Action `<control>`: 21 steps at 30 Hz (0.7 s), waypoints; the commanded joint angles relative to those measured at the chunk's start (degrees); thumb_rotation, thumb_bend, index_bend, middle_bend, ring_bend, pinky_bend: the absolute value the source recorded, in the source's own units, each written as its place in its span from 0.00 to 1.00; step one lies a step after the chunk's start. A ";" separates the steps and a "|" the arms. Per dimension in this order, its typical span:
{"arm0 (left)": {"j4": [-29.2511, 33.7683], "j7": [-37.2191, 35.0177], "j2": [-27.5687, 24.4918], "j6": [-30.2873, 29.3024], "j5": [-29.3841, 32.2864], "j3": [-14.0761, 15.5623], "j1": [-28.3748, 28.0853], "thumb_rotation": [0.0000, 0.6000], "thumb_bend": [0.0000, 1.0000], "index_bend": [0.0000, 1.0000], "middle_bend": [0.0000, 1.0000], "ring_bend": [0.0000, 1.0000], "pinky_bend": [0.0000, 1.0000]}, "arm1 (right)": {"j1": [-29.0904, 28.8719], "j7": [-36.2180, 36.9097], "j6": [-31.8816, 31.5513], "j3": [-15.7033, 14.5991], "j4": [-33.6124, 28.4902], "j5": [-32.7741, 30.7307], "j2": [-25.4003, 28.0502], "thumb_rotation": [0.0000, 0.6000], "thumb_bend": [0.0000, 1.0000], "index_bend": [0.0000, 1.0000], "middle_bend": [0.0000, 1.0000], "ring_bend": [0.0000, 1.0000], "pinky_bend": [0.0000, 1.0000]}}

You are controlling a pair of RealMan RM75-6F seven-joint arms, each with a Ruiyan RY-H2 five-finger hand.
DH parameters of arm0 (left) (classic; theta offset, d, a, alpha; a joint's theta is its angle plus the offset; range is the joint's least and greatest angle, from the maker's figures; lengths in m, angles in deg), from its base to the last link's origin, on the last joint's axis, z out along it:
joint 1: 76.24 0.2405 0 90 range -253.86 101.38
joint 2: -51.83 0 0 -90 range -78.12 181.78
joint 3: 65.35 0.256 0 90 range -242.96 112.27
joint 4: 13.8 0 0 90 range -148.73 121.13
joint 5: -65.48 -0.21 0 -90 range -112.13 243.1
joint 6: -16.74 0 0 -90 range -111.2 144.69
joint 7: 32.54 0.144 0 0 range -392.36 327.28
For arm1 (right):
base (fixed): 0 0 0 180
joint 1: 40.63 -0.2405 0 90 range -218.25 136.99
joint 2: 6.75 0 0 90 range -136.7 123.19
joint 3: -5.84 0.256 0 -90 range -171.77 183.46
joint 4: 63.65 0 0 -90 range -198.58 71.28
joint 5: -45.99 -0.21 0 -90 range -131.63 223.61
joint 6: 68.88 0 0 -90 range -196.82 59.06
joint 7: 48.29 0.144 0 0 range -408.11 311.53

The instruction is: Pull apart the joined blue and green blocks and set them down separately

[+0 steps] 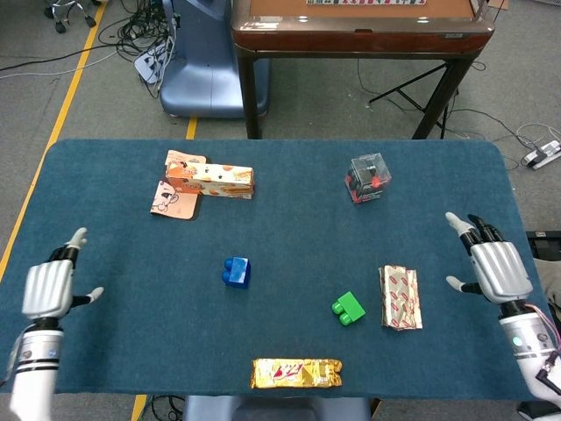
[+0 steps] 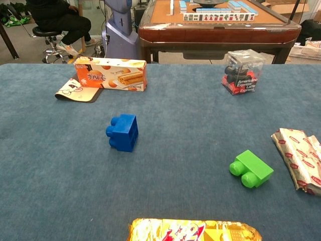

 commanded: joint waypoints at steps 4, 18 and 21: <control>-3.86 -4.11 -3.27 -3.35 -4.37 2.98 6.06 1.00 0.00 0.10 0.20 0.23 0.46 | 5.24 4.10 -5.88 -0.94 3.68 3.60 -0.26 1.00 0.00 0.13 0.20 0.21 0.15; -7.35 -6.91 -3.31 -5.12 -8.99 2.05 11.42 1.00 0.00 0.15 0.20 0.23 0.46 | 11.51 7.62 -9.74 -1.32 7.56 5.39 -2.52 1.00 0.00 0.14 0.20 0.21 0.15; -7.35 -6.23 -2.98 -4.41 -9.49 1.58 11.52 1.00 0.00 0.15 0.20 0.23 0.46 | 12.05 8.21 -9.94 -0.90 7.85 5.58 -2.50 1.00 0.00 0.14 0.20 0.21 0.15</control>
